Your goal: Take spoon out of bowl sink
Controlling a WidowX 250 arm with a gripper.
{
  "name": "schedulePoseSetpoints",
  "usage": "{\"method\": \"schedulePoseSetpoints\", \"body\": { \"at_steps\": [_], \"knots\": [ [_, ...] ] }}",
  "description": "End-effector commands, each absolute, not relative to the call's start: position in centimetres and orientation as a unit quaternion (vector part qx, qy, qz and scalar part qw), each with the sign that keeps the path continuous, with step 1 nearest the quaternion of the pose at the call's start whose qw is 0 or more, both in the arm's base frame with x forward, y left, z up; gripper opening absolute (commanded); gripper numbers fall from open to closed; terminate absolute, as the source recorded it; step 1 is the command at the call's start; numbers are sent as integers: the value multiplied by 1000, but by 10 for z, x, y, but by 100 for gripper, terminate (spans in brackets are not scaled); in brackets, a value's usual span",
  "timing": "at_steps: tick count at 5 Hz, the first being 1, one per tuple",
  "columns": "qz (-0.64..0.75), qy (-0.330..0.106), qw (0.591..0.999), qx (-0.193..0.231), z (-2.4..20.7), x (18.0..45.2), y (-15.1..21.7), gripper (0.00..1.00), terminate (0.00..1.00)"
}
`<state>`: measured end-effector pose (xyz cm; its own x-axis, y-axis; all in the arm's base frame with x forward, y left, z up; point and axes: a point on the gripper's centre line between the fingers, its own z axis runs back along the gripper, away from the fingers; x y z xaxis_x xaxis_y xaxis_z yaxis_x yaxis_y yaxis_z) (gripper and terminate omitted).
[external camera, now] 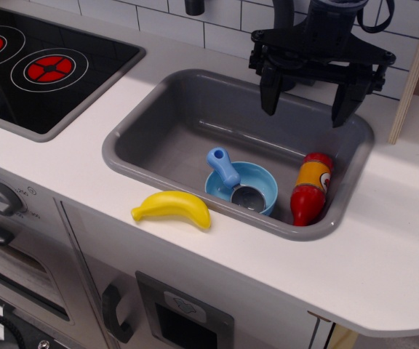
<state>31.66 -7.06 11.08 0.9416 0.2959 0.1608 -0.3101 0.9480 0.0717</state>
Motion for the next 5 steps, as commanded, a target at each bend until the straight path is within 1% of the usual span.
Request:
{"method": "schedulePoseSetpoints", "body": {
  "at_steps": [1, 2, 3, 4, 5],
  "knots": [
    [154, -74, 984, 48, 111, 317, -71, 100, 0],
    [222, -121, 967, 44, 106, 316, -37, 100, 0],
    [286, -144, 947, 31, 107, 317, -7, 100, 0],
    [346, -154, 925, 43, 95, 317, 15, 100, 0],
    [415, -134, 899, 44, 66, 319, 20, 100, 0]
  ]
}}
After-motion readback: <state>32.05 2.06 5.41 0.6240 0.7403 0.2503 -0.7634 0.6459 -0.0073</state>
